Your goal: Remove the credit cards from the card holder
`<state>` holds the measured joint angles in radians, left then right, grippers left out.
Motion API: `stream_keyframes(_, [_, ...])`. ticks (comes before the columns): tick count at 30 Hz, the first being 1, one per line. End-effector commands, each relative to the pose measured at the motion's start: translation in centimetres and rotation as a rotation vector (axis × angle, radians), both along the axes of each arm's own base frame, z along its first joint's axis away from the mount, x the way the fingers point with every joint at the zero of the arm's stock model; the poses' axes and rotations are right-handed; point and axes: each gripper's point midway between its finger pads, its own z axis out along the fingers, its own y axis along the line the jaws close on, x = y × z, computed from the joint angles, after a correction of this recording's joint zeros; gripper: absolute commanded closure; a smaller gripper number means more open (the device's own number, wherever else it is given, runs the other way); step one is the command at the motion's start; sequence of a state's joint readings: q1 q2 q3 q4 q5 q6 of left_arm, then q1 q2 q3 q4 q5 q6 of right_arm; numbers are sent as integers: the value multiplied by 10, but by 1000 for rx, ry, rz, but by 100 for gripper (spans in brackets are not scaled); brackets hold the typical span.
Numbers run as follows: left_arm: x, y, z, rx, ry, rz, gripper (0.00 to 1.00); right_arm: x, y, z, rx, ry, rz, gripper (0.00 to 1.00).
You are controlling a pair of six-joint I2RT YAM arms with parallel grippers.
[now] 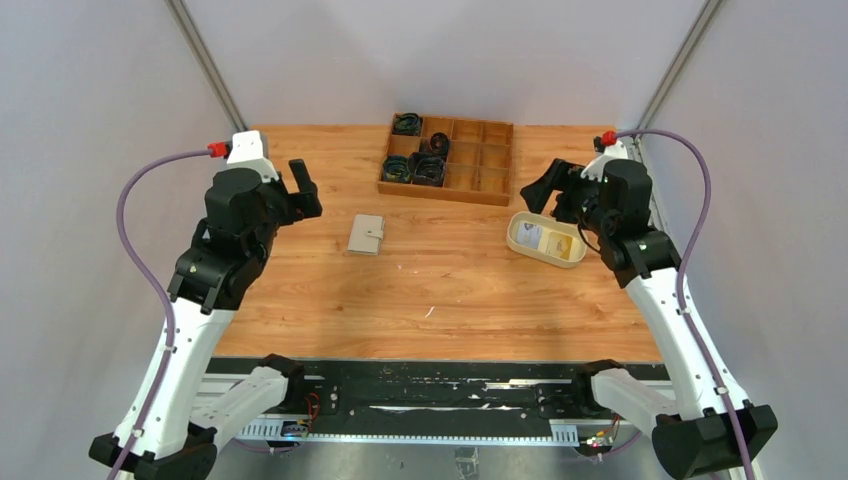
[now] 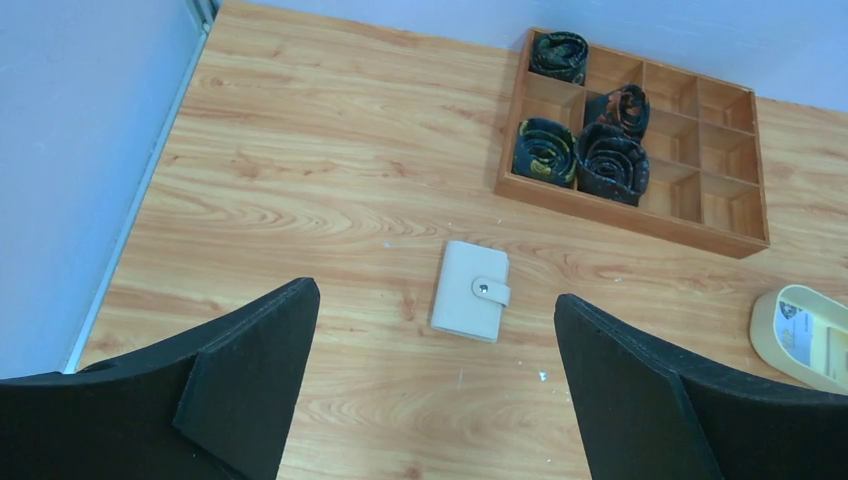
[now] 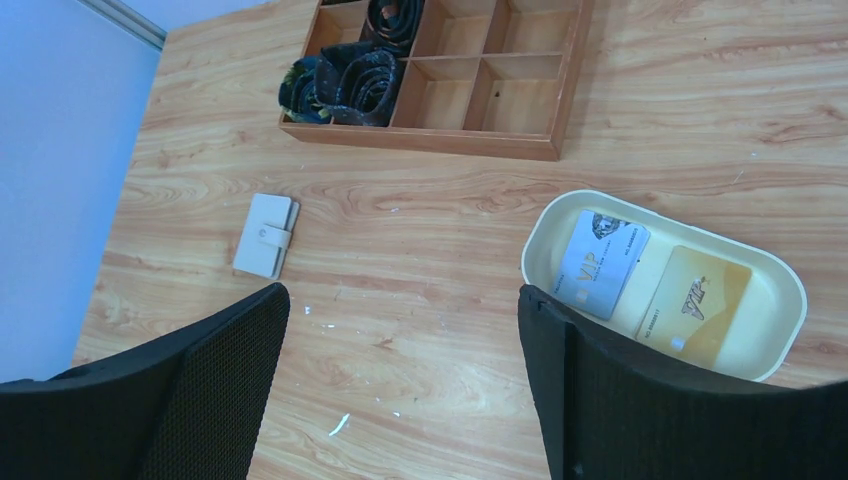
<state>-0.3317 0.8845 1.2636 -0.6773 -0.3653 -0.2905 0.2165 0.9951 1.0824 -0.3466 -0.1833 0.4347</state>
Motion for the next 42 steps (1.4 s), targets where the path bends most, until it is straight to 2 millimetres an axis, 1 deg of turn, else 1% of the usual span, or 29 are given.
stream_keyframes(1, [11,-1,14,19,-32,7,0,-6,6,16,23,-3,11,11])
stream_keyframes(4, [20,-5,19,29,-41,-4,0,-11,10,20,44,-17,36,10])
stream_keyframes(5, [22,-5,22,32,-44,-5,0,-12,10,19,60,-15,33,8])
stream_keyframes(7, [26,-6,26,39,-50,-13,0,-14,14,13,89,-7,44,1])
stream_keyframes(9, [30,-8,28,46,-45,-36,0,-13,20,4,102,33,66,0])
stream_keyframes(11, [35,-10,21,56,-18,-67,0,-14,23,-6,90,92,92,0])
stream_keyframes(13, [46,-18,-1,62,52,-131,0,-15,26,-11,64,117,123,0])
stream_keyframes(14, [50,-23,-15,58,102,-175,0,-14,26,-14,54,120,130,1])
stream_keyframes(17, [64,-36,-71,23,277,-291,0,-9,24,-24,23,124,122,2])
stream_keyframes(18, [70,-40,-95,-1,341,-321,0,-8,23,-31,9,134,119,2])
stream_keyframes(19, [74,-41,-104,-8,358,-327,0,-6,22,-35,-1,143,111,3])
stream_keyframes(21, [86,-41,-133,-16,434,-331,1,-2,21,-48,-16,170,102,4])
stream_keyframes(22, [93,-42,-145,-21,463,-330,2,-1,22,-54,-17,183,103,4])
stream_keyframes(23, [100,-43,-154,-29,490,-336,3,1,23,-60,-21,198,103,5])
stream_keyframes(25, [114,-50,-168,-50,526,-362,6,4,27,-72,-20,228,107,6])
stream_keyframes(27, [127,-54,-186,-70,574,-363,8,10,31,-79,-24,245,112,6])
stream_keyframes(29, [137,-62,-207,-110,620,-387,11,16,36,-84,-29,253,123,6])
stream_keyframes(30, [142,-66,-223,-134,658,-402,14,20,38,-86,-35,256,129,7])
stream_keyframes(31, [145,-71,-227,-151,663,-419,16,23,40,-87,-43,258,135,7])
stream_keyframes(32, [148,-74,-239,-168,688,-430,18,26,41,-87,-52,259,141,7])
stream_keyframes(35, [155,-77,-257,-194,718,-428,25,32,44,-87,-71,253,149,7])
stream_keyframes(39, [154,-67,-272,-205,749,-384,33,36,44,-88,-84,247,150,7])
stream_keyframes(42, [151,-57,-280,-222,752,-347,35,35,45,-93,-81,243,156,7])
